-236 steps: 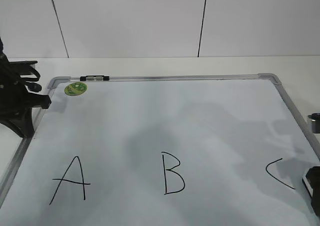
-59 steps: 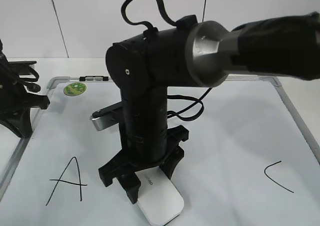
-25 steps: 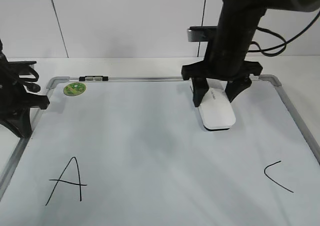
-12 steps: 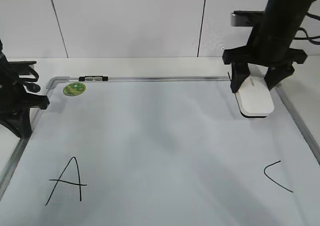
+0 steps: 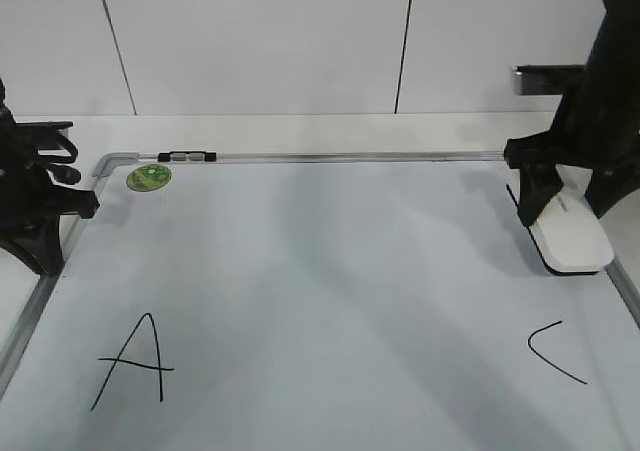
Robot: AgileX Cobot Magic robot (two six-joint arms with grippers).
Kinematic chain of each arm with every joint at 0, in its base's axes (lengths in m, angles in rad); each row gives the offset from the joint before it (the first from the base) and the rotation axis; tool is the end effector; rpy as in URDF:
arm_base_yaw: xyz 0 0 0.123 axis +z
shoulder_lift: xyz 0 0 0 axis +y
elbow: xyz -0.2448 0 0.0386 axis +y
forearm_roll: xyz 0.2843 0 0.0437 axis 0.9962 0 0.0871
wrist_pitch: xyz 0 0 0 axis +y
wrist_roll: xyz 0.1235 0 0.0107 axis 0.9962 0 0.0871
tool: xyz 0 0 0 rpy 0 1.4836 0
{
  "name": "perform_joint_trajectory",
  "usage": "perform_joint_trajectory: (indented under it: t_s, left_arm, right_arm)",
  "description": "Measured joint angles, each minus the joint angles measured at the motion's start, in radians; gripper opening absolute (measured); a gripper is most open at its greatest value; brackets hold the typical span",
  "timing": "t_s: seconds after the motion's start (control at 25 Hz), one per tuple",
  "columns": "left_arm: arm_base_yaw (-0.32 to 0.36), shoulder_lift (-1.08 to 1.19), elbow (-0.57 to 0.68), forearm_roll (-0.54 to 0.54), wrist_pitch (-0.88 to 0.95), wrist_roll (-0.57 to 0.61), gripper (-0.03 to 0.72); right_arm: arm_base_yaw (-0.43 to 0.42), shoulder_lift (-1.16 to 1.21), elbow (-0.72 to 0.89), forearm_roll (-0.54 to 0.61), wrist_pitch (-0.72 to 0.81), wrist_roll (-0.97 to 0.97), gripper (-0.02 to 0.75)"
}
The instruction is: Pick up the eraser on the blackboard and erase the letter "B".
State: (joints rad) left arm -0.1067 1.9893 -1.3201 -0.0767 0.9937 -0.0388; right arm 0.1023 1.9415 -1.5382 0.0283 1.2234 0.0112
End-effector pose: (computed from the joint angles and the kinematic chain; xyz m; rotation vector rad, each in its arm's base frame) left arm 0.3813 -0.0488 0.0652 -0.0405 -3.1302 0.0997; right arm 0.4046 0.0449 0.1419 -0.1274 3.1089 0.0443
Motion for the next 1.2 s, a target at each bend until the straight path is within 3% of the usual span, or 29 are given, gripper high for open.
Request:
perform_joint_trajectory:
  t_s: [0.44, 1.2]
  left_arm:
    - [0.0, 0.0, 0.0, 0.0, 0.0, 0.0, 0.017]
    - [0.0, 0.0, 0.0, 0.0, 0.0, 0.0, 0.017]
  right_arm:
    - [-0.104, 0.0, 0.013, 0.019, 0.0, -0.078, 0.537]
    - [-0.106, 0.019, 0.013, 0.049, -0.002, -0.137, 0.537]
